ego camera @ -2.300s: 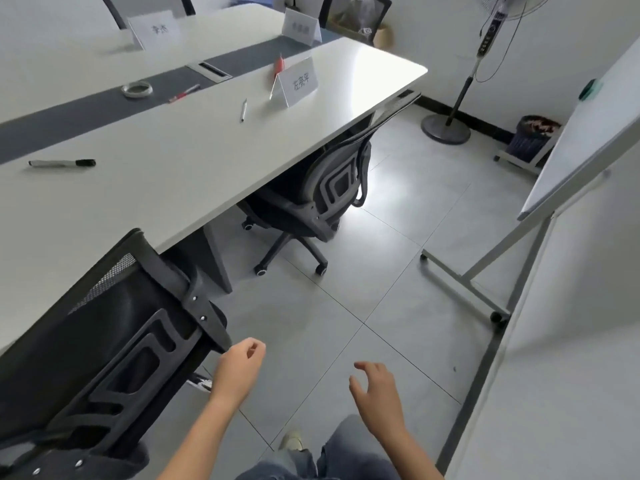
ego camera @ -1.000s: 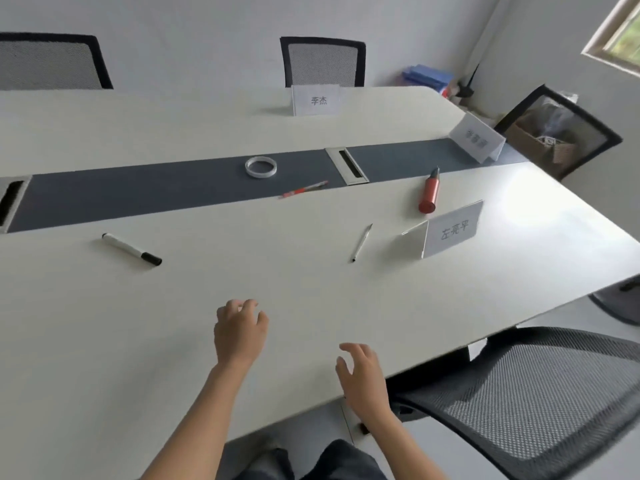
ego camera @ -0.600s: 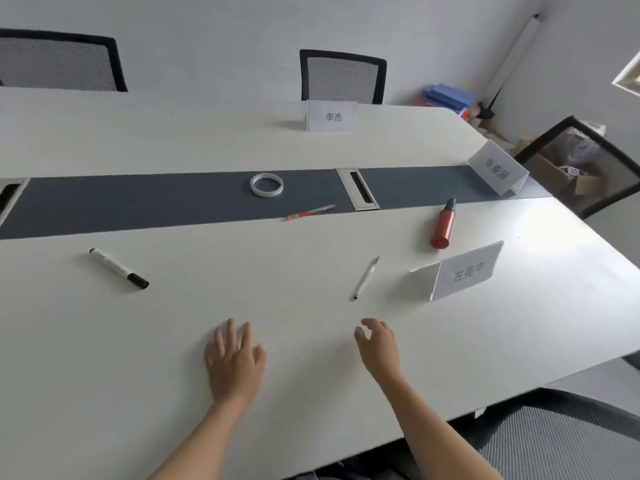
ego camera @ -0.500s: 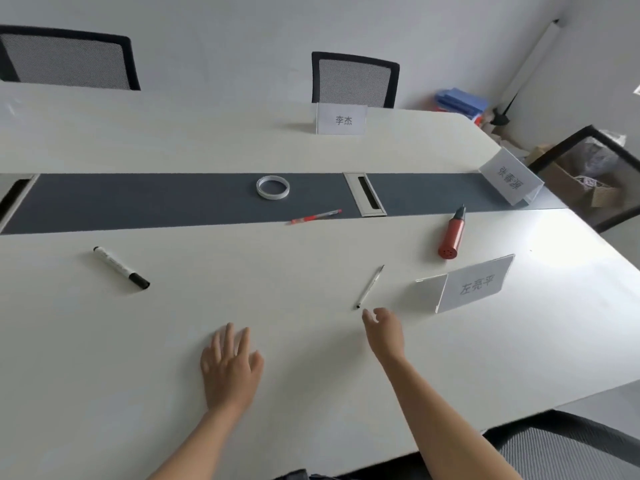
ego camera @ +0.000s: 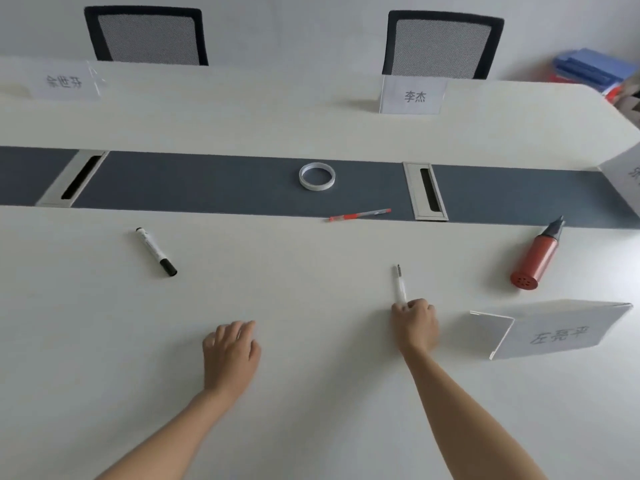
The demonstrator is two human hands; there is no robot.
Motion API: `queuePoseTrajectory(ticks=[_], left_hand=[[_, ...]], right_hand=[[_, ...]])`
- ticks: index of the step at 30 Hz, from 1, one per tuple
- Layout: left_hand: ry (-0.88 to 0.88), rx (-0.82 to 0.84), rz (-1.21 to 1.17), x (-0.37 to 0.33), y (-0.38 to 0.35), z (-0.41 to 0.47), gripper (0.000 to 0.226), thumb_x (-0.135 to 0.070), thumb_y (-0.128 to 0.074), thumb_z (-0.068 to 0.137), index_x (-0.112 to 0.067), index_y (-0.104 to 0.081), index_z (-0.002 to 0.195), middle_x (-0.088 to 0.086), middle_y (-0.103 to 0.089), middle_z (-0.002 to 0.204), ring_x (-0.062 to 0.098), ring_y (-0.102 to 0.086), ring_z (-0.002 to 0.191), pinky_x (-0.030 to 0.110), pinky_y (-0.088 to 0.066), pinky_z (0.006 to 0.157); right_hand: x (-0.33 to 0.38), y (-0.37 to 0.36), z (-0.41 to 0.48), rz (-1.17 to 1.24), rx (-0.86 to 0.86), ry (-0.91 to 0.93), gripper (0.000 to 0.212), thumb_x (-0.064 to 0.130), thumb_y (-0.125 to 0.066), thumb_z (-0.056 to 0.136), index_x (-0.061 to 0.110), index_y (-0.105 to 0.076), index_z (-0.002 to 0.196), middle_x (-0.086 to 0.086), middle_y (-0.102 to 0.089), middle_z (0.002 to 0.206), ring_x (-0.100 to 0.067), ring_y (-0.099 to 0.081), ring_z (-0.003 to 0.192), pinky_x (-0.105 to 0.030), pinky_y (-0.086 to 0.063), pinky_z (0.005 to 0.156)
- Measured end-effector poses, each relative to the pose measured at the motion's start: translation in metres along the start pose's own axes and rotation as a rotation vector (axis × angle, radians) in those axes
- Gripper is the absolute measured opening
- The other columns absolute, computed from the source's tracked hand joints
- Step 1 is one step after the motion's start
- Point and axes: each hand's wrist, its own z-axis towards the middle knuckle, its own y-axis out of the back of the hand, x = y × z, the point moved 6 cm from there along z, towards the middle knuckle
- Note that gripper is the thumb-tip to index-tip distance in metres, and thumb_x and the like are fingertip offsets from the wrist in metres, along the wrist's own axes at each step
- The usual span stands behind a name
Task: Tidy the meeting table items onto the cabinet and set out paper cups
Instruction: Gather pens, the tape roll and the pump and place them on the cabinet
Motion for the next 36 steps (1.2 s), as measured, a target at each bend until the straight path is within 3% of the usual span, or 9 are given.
queuePoseTrajectory(ticks=[3,12,16,18,23,25,28,30,36], left_hand=[[-0.04,-0.014,-0.02,-0.021,0.01,0.042,0.042,-0.023,-0.032,0.07,-0.006,-0.067,0.085,0.01,-0.07,0.077,0.033,-0.064,0.068,0.041,-0.051,0.061],[-0.153,-0.013,-0.157,-0.15,0.009,0.176,0.035,-0.008,-0.043,0.086,-0.006,-0.052,0.12,0.011,-0.052,0.128,0.032,-0.041,0.117,0.038,-0.036,0.092],[-0.153,0.167,0.008,-0.169,-0.002,0.218,0.057,-0.02,-0.046,0.088,-0.011,-0.023,0.14,0.007,-0.028,0.148,0.03,-0.024,0.132,0.042,-0.034,0.099],[-0.182,0.271,0.08,-0.173,-0.007,0.226,0.067,-0.025,-0.046,0.088,-0.014,-0.01,0.143,0.005,-0.018,0.152,0.028,-0.016,0.137,0.042,-0.032,0.102],[-0.322,0.447,0.252,-0.17,-0.022,0.217,0.053,-0.017,-0.035,0.089,-0.019,-0.021,0.14,0.0,-0.01,0.155,0.027,-0.016,0.137,0.043,-0.027,0.103],[-0.356,0.39,0.306,-0.166,-0.024,0.208,0.048,-0.013,-0.031,0.09,-0.016,-0.026,0.138,-0.003,-0.013,0.154,0.027,-0.024,0.132,0.041,-0.029,0.101],[-0.364,0.209,0.298,-0.159,-0.02,0.194,0.038,-0.01,-0.03,0.092,-0.012,-0.042,0.128,0.0,-0.039,0.14,0.028,-0.039,0.117,0.038,-0.035,0.092],[-0.366,0.116,0.273,-0.148,-0.019,0.181,0.03,-0.011,-0.034,0.092,-0.01,-0.055,0.114,0.004,-0.054,0.123,0.029,-0.045,0.108,0.037,-0.037,0.085],[-0.168,-0.053,-0.118,-0.094,-0.009,0.112,0.02,0.011,-0.053,0.075,0.0,-0.066,0.085,0.016,-0.064,0.087,0.037,-0.057,0.084,0.038,-0.045,0.061]], right_hand=[[-0.009,0.002,0.005,0.028,-0.038,0.046,0.021,0.018,-0.048,0.084,0.005,-0.055,0.098,-0.016,-0.056,0.109,-0.036,-0.057,0.093,-0.033,-0.034,0.068],[-0.016,0.004,0.006,0.198,-0.215,0.086,0.02,0.012,-0.053,0.085,-0.005,-0.055,0.095,-0.022,-0.058,0.097,-0.04,-0.058,0.073,-0.035,-0.035,0.059],[-0.011,0.005,0.003,0.231,-0.29,0.153,0.049,0.037,-0.032,0.077,-0.004,-0.057,0.088,-0.021,-0.06,0.087,-0.037,-0.059,0.059,-0.03,-0.033,0.052],[-0.008,0.006,0.002,0.227,-0.322,0.187,0.051,0.038,-0.029,0.075,-0.004,-0.057,0.085,-0.02,-0.061,0.083,-0.036,-0.059,0.053,-0.028,-0.033,0.05],[-0.007,0.006,0.002,0.196,-0.324,0.192,0.052,0.037,-0.028,0.076,-0.004,-0.058,0.085,-0.02,-0.061,0.084,-0.035,-0.059,0.052,-0.029,-0.033,0.049],[-0.008,0.006,0.002,0.18,-0.314,0.188,0.048,0.036,-0.033,0.079,-0.004,-0.057,0.087,-0.021,-0.06,0.086,-0.037,-0.059,0.054,-0.03,-0.033,0.05],[-0.011,0.004,0.005,0.153,-0.249,0.129,0.023,0.015,-0.052,0.085,-0.006,-0.057,0.094,-0.023,-0.059,0.096,-0.04,-0.06,0.065,-0.033,-0.034,0.055],[-0.012,0.003,0.005,0.139,-0.223,0.118,0.021,0.011,-0.054,0.086,-0.006,-0.056,0.097,-0.023,-0.058,0.1,-0.041,-0.06,0.068,-0.034,-0.033,0.057],[-0.011,0.002,0.005,0.054,-0.177,0.137,0.025,0.016,-0.048,0.089,-0.003,-0.054,0.105,-0.019,-0.054,0.112,-0.04,-0.06,0.076,-0.034,-0.035,0.059]])
